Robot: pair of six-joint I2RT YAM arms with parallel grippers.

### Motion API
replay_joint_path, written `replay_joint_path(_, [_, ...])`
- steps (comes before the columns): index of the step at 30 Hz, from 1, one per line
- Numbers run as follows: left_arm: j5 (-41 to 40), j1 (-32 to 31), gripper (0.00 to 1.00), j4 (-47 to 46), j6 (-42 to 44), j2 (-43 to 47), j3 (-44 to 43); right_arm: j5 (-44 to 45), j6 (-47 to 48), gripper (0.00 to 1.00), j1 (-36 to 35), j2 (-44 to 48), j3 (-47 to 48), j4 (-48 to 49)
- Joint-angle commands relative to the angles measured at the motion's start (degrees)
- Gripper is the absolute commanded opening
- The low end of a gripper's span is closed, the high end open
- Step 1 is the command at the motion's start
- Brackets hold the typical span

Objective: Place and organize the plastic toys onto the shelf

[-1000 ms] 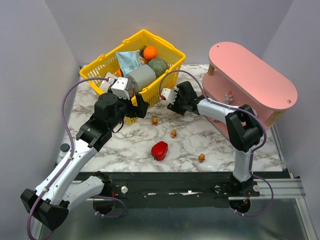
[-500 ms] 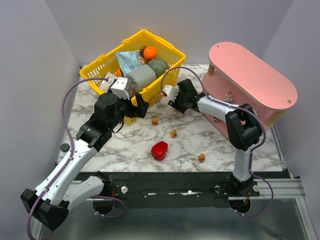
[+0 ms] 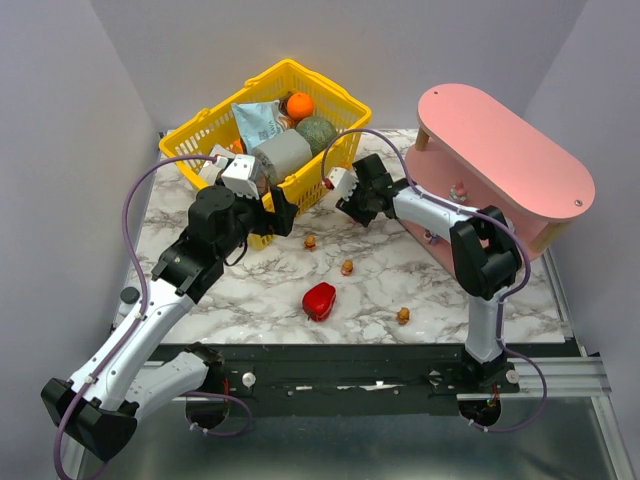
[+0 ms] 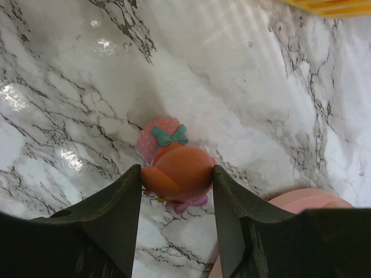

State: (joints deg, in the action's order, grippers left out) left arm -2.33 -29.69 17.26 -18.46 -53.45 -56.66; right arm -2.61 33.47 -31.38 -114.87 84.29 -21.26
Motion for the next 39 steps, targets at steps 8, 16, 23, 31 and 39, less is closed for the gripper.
replay_joint_path(8, [0.7,0.3,0.99,-0.9,-0.3,0.4,0.5,-0.4,-1.0,0.06,-0.2,1.3,0.0,-8.5])
replay_joint_path(16, [0.7,0.4,0.99,-1.0,-0.4,0.6,1.0,0.0,-3.1,0.01,-0.8,6.4,-2.8,-11.4])
replay_joint_path(23, [1.6,0.4,0.99,-1.5,-1.3,0.6,1.9,-1.7,-6.9,0.01,-3.0,12.0,-7.7,-12.7])
replay_joint_path(31, [2.2,0.4,0.99,-1.7,-2.3,1.0,2.6,7.8,-12.7,0.01,-6.1,12.0,-8.4,-19.3])
replay_joint_path(39, [2.2,0.4,0.99,-2.1,-2.5,1.2,3.1,17.2,-16.4,0.01,-7.5,11.6,-8.6,-25.7])
